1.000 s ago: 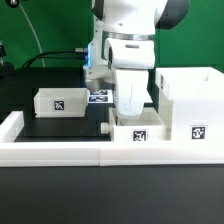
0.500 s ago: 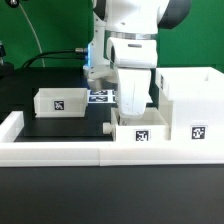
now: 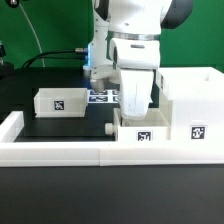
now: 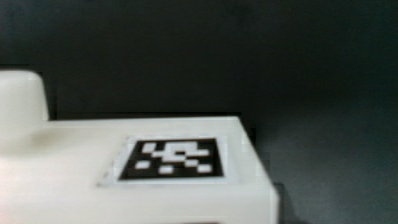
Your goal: Assemble drawer
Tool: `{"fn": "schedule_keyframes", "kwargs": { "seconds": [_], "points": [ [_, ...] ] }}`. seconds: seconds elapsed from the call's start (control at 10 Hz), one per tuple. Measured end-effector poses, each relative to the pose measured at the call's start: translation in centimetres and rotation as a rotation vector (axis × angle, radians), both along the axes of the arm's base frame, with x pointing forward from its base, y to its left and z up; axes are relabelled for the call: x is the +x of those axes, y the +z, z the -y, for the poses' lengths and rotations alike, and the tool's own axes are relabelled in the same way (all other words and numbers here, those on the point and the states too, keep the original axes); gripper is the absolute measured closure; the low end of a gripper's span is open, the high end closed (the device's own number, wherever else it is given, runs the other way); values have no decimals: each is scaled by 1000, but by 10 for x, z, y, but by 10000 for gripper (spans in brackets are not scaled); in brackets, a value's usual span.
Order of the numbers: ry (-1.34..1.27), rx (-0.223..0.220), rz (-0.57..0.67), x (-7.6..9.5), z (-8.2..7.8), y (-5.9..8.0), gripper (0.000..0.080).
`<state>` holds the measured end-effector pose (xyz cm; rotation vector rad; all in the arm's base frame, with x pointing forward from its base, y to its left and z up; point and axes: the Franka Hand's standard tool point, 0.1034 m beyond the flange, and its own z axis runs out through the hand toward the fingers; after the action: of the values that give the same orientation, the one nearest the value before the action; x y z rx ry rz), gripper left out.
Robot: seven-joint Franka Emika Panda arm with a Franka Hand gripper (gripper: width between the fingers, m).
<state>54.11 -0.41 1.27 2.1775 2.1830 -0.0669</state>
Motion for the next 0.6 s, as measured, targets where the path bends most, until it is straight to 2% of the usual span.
{"fn": "schedule_keyframes", "kwargs": {
  "seconds": [0.6],
  "points": [
    [-34,2,1,0,-4,-1,757]
  ]
}}
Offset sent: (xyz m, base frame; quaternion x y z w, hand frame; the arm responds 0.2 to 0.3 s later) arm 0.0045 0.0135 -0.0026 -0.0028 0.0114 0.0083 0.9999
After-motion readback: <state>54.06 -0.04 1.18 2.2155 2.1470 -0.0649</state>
